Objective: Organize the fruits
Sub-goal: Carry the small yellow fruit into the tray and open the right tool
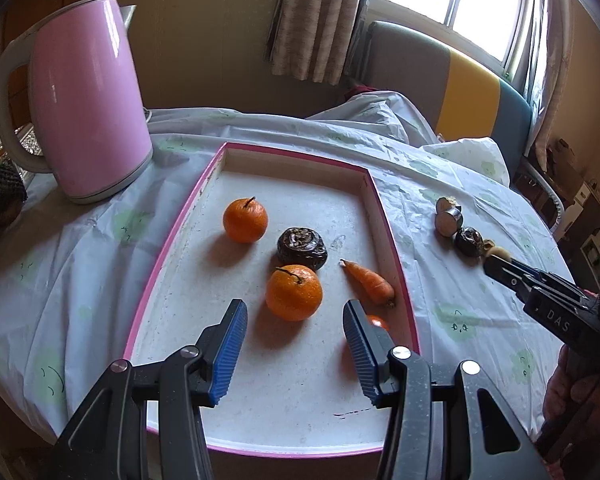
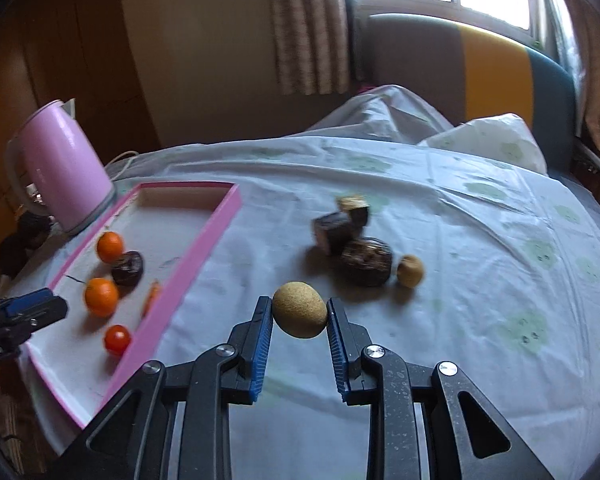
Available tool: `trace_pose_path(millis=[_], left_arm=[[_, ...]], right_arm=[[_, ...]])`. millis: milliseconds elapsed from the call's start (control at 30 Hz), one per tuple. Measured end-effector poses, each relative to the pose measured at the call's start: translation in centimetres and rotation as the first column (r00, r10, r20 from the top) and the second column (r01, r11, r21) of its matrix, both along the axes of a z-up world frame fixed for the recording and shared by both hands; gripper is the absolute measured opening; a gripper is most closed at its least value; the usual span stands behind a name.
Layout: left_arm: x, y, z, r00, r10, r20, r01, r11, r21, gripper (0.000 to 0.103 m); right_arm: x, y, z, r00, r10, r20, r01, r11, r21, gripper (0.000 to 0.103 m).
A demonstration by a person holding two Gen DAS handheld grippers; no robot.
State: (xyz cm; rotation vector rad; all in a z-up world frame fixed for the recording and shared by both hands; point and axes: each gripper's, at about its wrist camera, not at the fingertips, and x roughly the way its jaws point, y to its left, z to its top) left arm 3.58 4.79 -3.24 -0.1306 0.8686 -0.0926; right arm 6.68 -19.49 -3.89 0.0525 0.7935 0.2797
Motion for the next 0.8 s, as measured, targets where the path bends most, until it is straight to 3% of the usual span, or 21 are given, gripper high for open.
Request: trace_pose_path(millis=[233,400,800], left_arm=[[-0.2,2.5,-0.3,0.998,0.067,0.004,-0.067,0.998,-0.016,0.051],[-0.4,2.7,-0.4,0.997,0.073,0.002,-0.073,0.997,-0.018,0.051],[-0.7,1.3,0.0,0.999,0.033,0.016,-0.033,0.999,-0.008,0.051]], right_arm=[[0.9,6.7,0.5,0.987,0.157,-0.025,-0.155,0.984,0.083,0.028],[1.5,9.8,-0.5,0.977,0.205,-0.05,-0.201,0.977,0.074,0.028],[0.6,8.8,-0.7,0.987,0.155,-0.047,-0.151,0.985,0.089,0.037]])
